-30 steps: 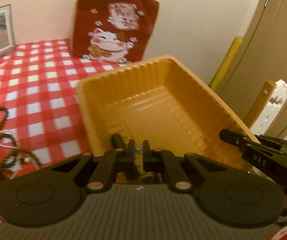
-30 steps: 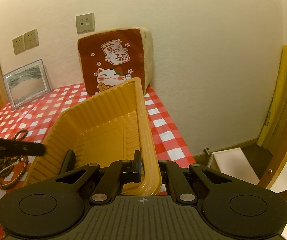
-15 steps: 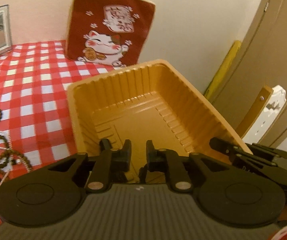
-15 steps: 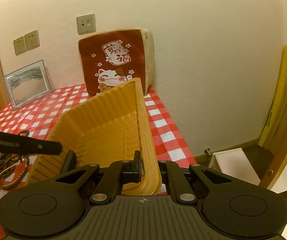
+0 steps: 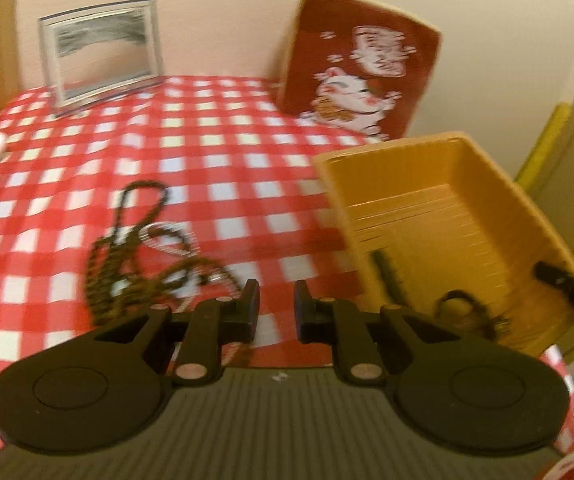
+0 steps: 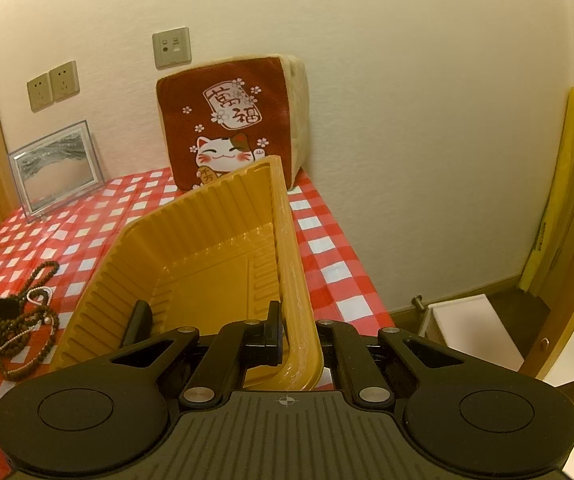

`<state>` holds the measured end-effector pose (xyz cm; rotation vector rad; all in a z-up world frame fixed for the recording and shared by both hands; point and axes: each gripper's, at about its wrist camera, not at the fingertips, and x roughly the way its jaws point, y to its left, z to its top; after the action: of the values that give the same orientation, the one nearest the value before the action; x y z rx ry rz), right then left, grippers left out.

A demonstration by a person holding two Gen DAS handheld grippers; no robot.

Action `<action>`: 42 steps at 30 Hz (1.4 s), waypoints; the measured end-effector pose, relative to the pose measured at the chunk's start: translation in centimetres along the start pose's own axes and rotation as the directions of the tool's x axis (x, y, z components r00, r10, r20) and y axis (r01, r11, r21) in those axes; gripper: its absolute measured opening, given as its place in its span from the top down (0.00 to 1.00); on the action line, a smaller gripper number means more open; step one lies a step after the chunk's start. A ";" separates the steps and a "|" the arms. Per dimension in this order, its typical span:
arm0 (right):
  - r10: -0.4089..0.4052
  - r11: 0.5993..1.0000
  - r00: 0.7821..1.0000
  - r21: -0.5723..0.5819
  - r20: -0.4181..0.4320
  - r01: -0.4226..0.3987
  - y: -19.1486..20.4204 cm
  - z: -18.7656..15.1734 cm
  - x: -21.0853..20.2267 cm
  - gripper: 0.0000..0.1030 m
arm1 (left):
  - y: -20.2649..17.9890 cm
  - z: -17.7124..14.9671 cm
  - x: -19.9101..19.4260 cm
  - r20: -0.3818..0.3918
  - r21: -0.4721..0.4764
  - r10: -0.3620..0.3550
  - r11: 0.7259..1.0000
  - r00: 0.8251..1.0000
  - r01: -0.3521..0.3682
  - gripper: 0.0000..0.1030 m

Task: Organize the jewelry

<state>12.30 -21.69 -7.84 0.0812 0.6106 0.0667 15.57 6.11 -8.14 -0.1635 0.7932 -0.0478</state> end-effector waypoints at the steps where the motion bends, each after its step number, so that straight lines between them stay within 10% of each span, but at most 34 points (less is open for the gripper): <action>1: 0.000 1.000 1.000 0.000 0.000 0.000 0.0 0.0 0.0 0.95 | 0.4 -0.2 0.1 -0.003 0.000 0.014 1.000 1.000 -0.014 0.86; 42: -0.013 1.000 1.000 0.006 -0.007 0.013 0.0 -0.1 0.4 0.95 | 1.9 -0.2 8.3 -0.036 0.212 0.143 0.968 0.989 -0.132 0.86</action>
<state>12.52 -21.64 -8.15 0.0829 0.6182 0.0526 21.23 7.12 -14.45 0.0931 0.8432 -0.0044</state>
